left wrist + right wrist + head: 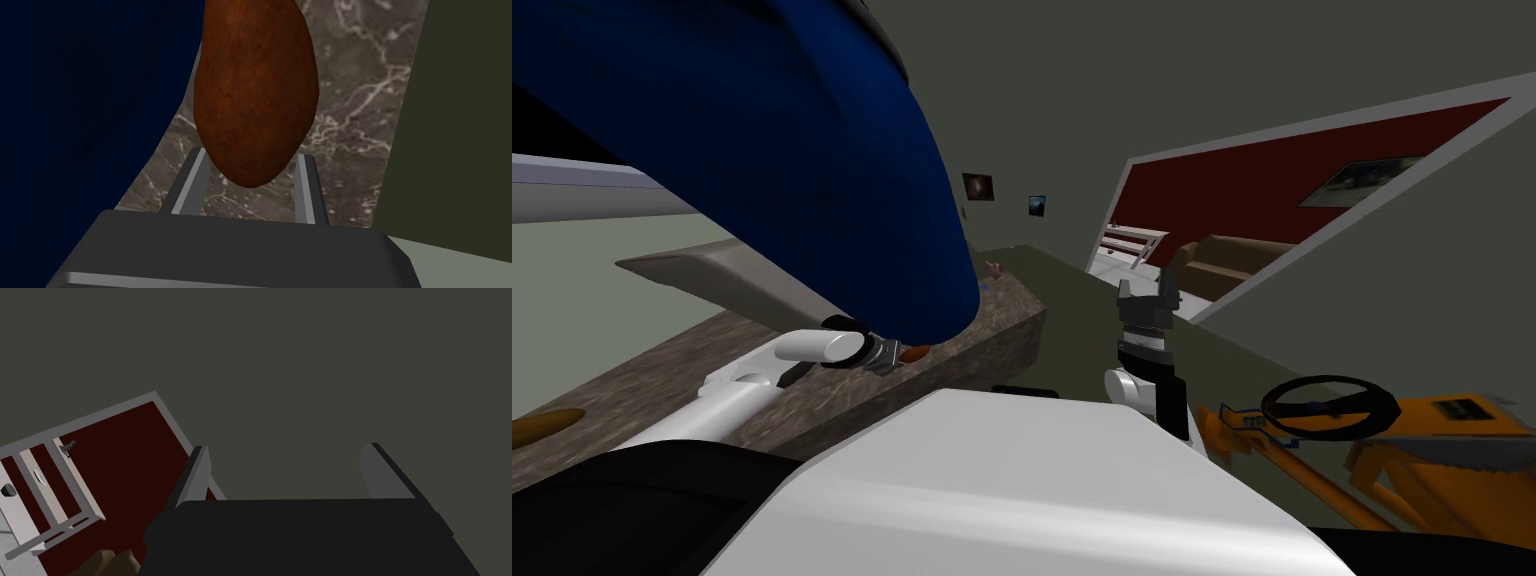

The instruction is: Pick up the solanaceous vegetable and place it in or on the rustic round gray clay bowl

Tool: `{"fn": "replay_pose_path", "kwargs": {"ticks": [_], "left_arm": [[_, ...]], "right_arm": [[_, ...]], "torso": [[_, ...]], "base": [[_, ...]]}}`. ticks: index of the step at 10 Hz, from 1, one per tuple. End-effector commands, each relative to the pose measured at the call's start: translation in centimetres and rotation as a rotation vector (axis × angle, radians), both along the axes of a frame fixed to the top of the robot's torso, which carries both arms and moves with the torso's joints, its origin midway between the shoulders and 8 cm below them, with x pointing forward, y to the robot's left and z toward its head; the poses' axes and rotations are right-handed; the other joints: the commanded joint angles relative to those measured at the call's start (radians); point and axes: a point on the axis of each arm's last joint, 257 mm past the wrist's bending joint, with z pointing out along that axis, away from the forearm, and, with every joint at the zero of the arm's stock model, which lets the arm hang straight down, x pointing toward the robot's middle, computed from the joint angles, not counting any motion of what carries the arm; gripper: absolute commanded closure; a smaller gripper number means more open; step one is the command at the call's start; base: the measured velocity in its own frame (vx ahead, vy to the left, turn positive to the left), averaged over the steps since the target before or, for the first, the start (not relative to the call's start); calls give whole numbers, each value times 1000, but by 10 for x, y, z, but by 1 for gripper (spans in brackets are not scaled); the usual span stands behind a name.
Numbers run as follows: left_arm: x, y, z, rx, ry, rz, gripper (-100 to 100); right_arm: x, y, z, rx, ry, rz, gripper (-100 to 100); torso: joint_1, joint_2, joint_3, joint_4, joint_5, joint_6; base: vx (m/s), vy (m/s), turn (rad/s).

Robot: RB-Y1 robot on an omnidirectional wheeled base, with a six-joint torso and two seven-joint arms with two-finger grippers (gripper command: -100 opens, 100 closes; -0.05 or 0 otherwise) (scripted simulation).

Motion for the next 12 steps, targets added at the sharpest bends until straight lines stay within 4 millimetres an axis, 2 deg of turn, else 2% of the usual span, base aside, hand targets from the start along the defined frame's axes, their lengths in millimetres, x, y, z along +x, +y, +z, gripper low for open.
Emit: {"fn": "replay_pose_path", "kwargs": {"ticks": [1,4,6,7,9,10,11,12], "left_arm": [[1,-1,1,-5,-3,24,100],[1,-20,5,1,-3,27,100],[1,-21,5,-7,-7,61,100],[1,-31,7,-4,-8,56,100],[1,-29,7,-7,-9,65,100],[1,-30,7,-8,-9,70,0],[3,-21,13,16,-13,70,100],[5,-15,17,33,-18,68,100]], "right_arm": [[0,0,0,0,0,0,0],[0,0,0,0,0,0,0],[0,0,0,0,0,0,0],[0,0,0,0,0,0,0],[0,0,0,0,0,0,0],[0,0,0,0,0,0,0],[0,0,0,0,0,0,0],[0,0,0,0,0,0,0]], "torso": [[0,0,0,0,0,0],[-2,-1,-1,0,0,0],[-1,0,0,0,0,-1],[-3,-2,-1,-1,0,-1],[-2,-1,-1,0,0,0],[-3,-3,-1,-1,-1,-1],[-5,-4,-2,-1,-1,-1],[-1,0,0,0,-1,-2]], "base": [[-27,36,-15],[-55,71,-72],[-41,53,-27],[-51,56,-66],[-35,47,-44],[-4,5,3],[-76,71,98],[-145,100,140]]}}
